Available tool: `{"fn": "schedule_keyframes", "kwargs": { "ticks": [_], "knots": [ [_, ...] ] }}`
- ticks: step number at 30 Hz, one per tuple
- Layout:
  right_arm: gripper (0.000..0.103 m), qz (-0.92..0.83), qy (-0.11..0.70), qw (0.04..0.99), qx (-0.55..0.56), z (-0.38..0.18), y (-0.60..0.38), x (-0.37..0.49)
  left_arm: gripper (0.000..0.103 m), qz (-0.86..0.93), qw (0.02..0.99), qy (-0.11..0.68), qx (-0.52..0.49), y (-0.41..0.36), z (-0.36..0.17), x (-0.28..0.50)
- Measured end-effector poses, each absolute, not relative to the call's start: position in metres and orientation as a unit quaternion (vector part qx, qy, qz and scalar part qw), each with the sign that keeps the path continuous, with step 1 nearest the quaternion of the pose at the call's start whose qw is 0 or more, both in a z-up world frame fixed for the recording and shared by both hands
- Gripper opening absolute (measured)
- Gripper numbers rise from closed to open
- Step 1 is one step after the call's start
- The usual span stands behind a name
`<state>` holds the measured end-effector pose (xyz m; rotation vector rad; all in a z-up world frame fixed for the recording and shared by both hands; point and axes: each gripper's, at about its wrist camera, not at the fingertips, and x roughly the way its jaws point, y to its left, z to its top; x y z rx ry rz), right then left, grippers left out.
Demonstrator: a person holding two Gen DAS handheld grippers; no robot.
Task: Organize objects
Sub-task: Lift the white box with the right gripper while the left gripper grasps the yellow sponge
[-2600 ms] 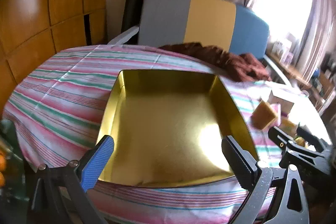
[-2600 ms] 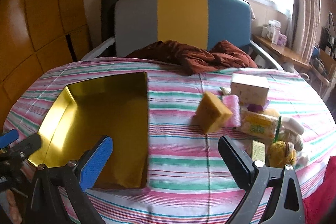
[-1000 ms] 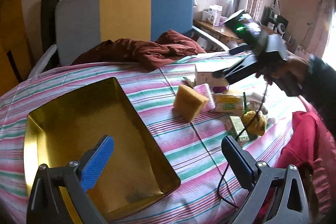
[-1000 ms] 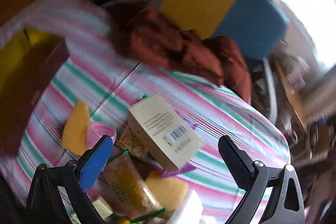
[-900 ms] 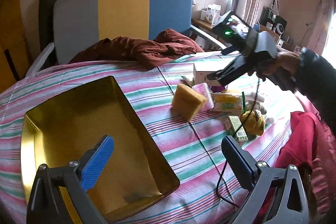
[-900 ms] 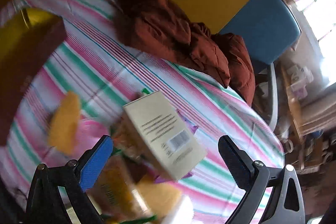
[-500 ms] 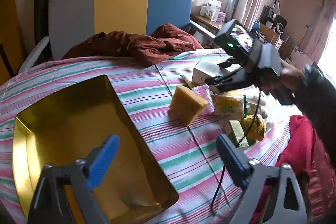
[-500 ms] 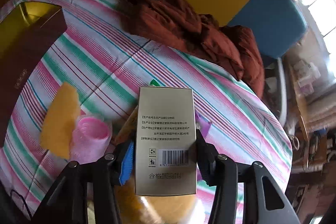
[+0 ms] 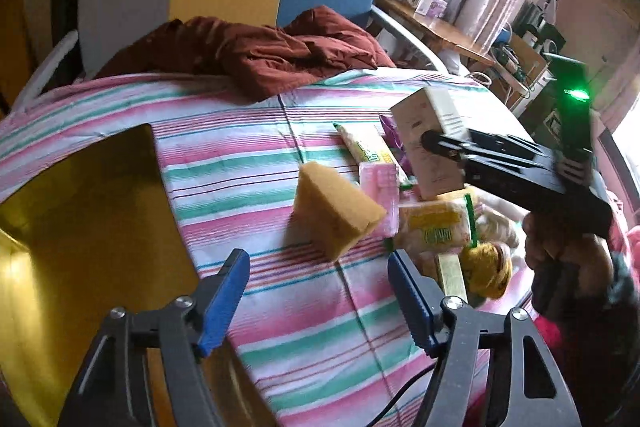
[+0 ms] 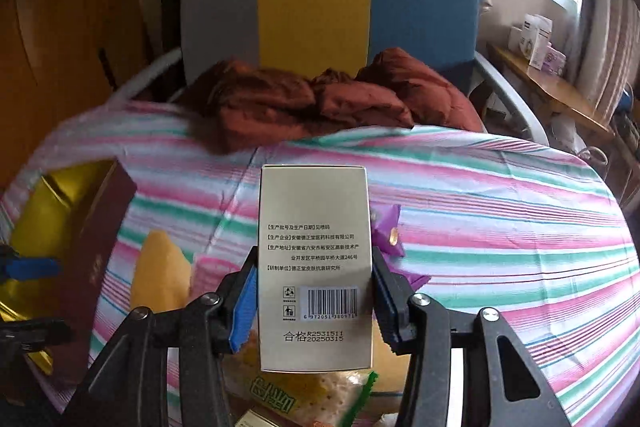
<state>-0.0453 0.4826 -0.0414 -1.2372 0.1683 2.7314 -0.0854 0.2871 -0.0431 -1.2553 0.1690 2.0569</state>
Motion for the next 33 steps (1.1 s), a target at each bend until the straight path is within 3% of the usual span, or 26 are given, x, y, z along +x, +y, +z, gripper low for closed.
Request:
{"fn": "schedule_keyframes", "kwargs": {
  "ticks": [7, 16, 18, 19, 23, 33],
  "knots": [
    [0.050, 0.922, 0.076, 0.068, -0.375, -0.027, 0.489, -0.039, 0.071, 0.791, 0.315, 0.010, -0.525, 0.311, -0.053, -0.121],
    [0.050, 0.924, 0.083, 0.071, -0.368, -0.025, 0.494, -0.036, 0.072, 0.779, 0.279, 0.006, -0.562, 0.334, -0.078, -0.148],
    [0.050, 0.923, 0.084, 0.074, -0.368, -0.026, 0.496, -0.035, 0.067, 0.770, 0.280, 0.010, -0.573, 0.336, -0.087, -0.148],
    [0.050, 0.922, 0.085, 0.074, -0.369, -0.027, 0.497, -0.035, 0.054, 0.765, 0.290, 0.002, -0.575, 0.335, -0.088, -0.147],
    [0.050, 0.919, 0.086, 0.076, -0.378, -0.032, 0.499, -0.038, 0.032, 0.775, 0.308, 0.009, -0.553, 0.324, -0.077, -0.137],
    [0.050, 0.920, 0.068, 0.068, -0.379, -0.034, 0.490, -0.038, 0.030, 0.782, 0.329, 0.027, -0.529, 0.316, -0.072, -0.121]
  ]
}}
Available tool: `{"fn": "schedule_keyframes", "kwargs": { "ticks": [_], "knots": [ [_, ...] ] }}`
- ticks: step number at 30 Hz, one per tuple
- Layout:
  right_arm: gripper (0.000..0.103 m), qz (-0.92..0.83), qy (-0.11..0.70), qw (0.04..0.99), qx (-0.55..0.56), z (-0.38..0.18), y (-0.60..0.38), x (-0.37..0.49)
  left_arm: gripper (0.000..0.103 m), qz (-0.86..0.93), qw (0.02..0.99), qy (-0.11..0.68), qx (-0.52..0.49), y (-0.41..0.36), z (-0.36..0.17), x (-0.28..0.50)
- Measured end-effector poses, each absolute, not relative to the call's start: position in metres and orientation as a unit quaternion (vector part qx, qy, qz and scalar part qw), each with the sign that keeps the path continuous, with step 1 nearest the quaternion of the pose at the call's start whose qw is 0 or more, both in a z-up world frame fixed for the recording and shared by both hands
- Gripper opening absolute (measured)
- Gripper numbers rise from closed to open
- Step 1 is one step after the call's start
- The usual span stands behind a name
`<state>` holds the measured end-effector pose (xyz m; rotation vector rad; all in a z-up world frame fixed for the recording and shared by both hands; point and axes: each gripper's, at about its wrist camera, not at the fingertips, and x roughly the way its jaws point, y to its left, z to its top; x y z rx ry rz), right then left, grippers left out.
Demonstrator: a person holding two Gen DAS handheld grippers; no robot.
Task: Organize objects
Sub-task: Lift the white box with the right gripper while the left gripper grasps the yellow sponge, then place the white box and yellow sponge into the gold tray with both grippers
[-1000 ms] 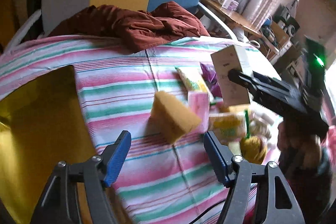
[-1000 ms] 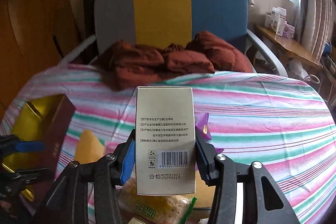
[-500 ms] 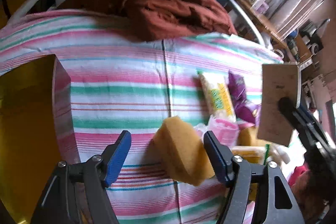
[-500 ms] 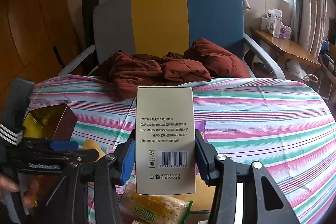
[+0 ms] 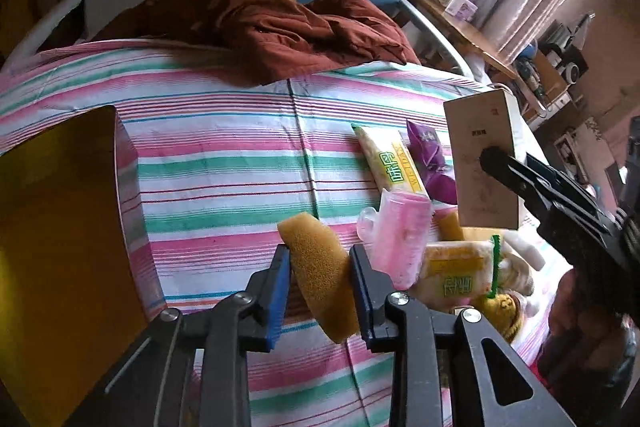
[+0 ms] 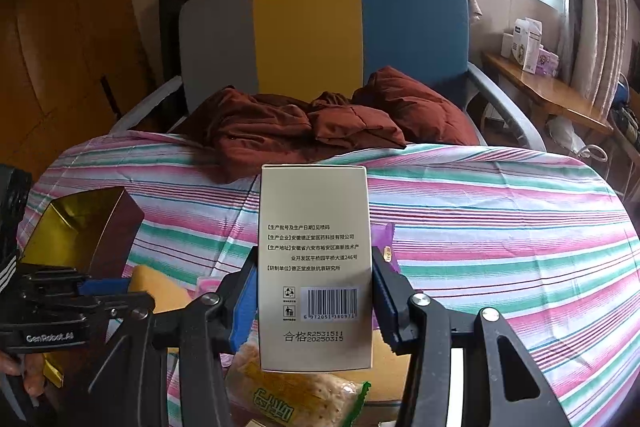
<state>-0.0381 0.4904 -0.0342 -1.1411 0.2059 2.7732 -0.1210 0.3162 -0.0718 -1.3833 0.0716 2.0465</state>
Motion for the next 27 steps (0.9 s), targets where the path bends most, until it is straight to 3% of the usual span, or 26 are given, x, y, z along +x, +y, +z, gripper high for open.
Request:
{"fn": "schedule_keyframes", "kwargs": {
  "ticks": [4, 13, 21, 27],
  "knots": [
    [0.050, 0.921, 0.065, 0.061, -0.379, -0.035, 0.488, -0.038, 0.023, 0.787, 0.345, 0.027, -0.510, 0.314, -0.062, -0.109],
    [0.050, 0.932, 0.063, 0.032, -0.357, -0.014, 0.471, -0.035, 0.023, 0.823, 0.356, 0.004, -0.443, 0.254, -0.007, -0.086],
    [0.050, 0.927, 0.062, -0.049, -0.366, 0.017, 0.391, -0.041, 0.023, 0.855, 0.302, -0.006, -0.421, 0.143, 0.015, -0.079],
    [0.050, 0.901, 0.063, -0.139, -0.406, 0.019, 0.297, -0.062, 0.024, 0.867, 0.239, -0.002, -0.436, 0.059, -0.004, -0.069]
  ]
}}
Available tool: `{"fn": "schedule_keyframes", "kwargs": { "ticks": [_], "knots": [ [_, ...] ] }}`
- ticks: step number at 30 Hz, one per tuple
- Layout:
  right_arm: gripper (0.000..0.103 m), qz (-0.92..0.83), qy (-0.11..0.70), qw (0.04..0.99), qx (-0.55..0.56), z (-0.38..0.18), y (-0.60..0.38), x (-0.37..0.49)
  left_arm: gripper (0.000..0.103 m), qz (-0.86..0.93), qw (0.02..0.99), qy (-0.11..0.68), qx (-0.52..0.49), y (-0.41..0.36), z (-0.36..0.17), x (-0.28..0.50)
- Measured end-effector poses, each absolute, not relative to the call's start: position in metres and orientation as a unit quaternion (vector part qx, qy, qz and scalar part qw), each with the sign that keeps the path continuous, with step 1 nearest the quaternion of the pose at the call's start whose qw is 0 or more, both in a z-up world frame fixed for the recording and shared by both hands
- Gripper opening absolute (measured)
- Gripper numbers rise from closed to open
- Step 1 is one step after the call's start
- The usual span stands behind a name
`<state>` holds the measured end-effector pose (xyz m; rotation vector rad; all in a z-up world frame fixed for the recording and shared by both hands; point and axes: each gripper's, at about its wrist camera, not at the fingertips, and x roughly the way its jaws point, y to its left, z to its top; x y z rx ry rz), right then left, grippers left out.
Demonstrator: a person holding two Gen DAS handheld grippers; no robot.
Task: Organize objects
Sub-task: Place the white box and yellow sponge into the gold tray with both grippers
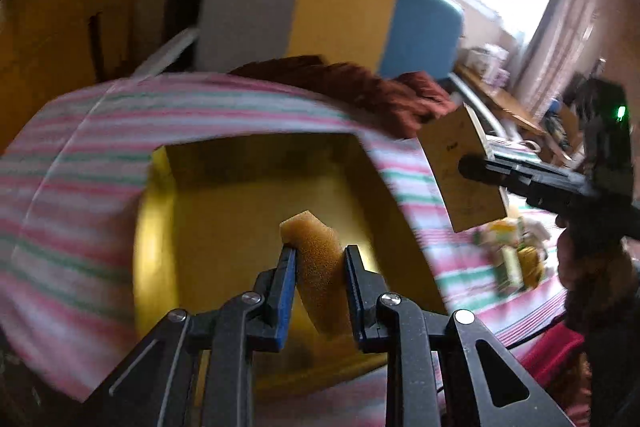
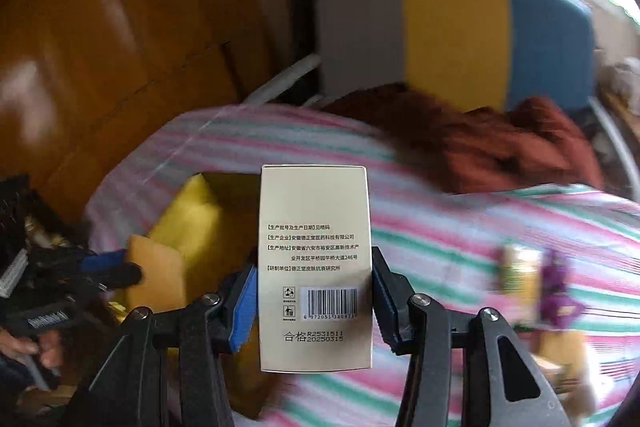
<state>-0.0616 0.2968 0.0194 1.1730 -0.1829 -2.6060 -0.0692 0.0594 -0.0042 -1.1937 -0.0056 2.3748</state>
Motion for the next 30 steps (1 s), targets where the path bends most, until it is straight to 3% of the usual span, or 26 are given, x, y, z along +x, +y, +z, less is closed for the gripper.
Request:
{"fn": "schedule_keyframes", "kwargs": {
  "ticks": [6, 7, 10, 11, 21, 30],
  "knots": [
    [0.050, -0.858, -0.106, 0.168, 0.473, -0.014, 0.217, -0.110, 0.030, 0.871, 0.181, -0.007, -0.457, 0.013, -0.035, -0.064],
    [0.052, -0.854, -0.123, 0.166, 0.477, -0.019, 0.210, -0.119, 0.036, 0.870, 0.177, -0.011, -0.461, 0.008, -0.037, -0.064],
    [0.058, -0.836, -0.200, 0.179, 0.480, -0.028, 0.193, -0.141, 0.068, 0.874, 0.163, -0.028, -0.456, -0.006, -0.039, -0.061],
    [0.058, -0.832, -0.209, 0.177, 0.482, -0.030, 0.190, -0.143, 0.074, 0.882, 0.152, -0.027, -0.445, -0.010, -0.036, -0.059],
    [0.058, -0.863, -0.120, 0.145, 0.470, -0.027, 0.179, -0.101, 0.074, 0.912, 0.103, -0.031, -0.395, -0.019, -0.023, -0.045],
    [0.061, -0.901, -0.052, 0.084, 0.423, -0.019, 0.192, -0.056, 0.085, 0.926, 0.076, -0.013, -0.370, -0.008, -0.008, -0.034]
  ]
}}
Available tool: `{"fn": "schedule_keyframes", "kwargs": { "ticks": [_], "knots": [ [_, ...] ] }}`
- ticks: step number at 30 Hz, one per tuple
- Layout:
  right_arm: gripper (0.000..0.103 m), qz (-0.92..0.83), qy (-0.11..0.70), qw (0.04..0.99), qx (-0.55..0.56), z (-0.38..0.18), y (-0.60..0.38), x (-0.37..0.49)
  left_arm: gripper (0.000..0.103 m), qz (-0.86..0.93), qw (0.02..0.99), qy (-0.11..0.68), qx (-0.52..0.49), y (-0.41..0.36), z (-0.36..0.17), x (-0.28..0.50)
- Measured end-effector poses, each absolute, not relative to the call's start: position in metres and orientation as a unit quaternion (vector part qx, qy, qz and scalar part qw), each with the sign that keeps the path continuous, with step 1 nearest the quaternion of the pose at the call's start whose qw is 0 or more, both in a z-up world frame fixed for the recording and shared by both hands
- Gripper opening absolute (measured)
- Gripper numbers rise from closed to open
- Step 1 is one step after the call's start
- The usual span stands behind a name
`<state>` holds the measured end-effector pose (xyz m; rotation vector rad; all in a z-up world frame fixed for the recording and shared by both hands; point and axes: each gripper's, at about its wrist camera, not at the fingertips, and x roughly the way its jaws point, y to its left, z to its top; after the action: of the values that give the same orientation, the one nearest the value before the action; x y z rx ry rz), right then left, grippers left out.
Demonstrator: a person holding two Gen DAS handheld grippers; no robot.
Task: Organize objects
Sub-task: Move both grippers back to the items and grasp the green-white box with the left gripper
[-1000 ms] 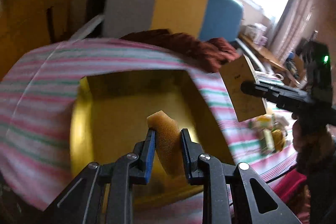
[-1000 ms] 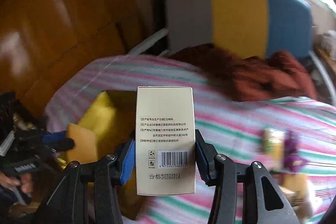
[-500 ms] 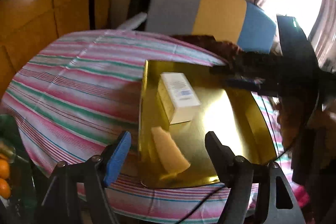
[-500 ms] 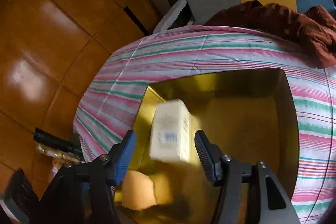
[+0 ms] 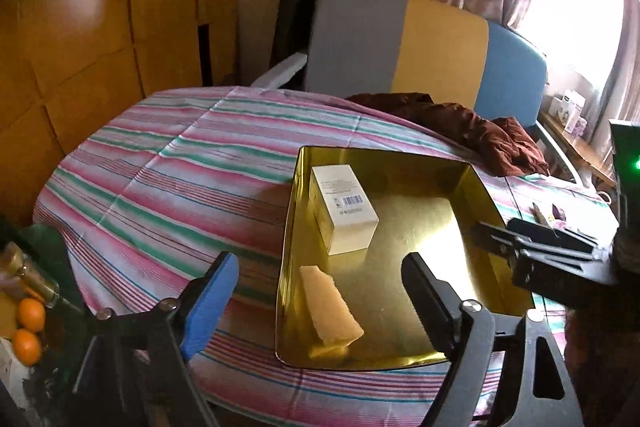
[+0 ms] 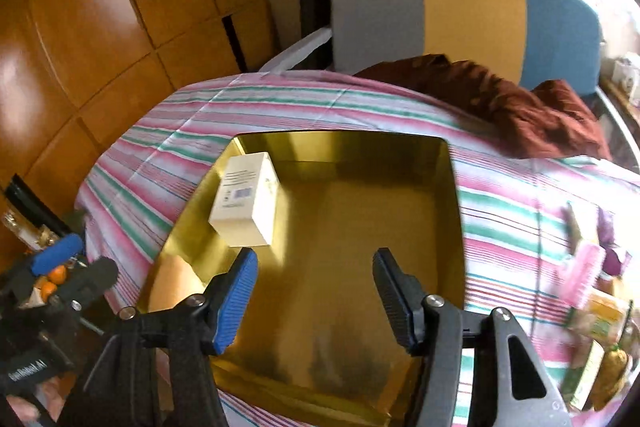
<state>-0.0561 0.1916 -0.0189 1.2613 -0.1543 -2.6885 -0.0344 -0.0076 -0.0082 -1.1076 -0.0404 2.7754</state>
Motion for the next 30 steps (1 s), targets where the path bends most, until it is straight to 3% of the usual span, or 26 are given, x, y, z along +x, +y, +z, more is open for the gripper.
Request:
{"fn": "schedule_keyframes", "kwargs": {
  "ticks": [4, 30],
  "knots": [
    [0.061, -0.908, -0.045, 0.068, 0.411, -0.019, 0.199, -0.039, 0.089, 0.931, 0.075, -0.005, -0.357, 0.001, -0.003, -0.029],
    [0.062, -0.904, -0.088, -0.074, 0.412, -0.036, 0.313, 0.038, 0.090, 0.923, 0.197, 0.080, -0.320, 0.102, 0.014, -0.004]
  ]
}}
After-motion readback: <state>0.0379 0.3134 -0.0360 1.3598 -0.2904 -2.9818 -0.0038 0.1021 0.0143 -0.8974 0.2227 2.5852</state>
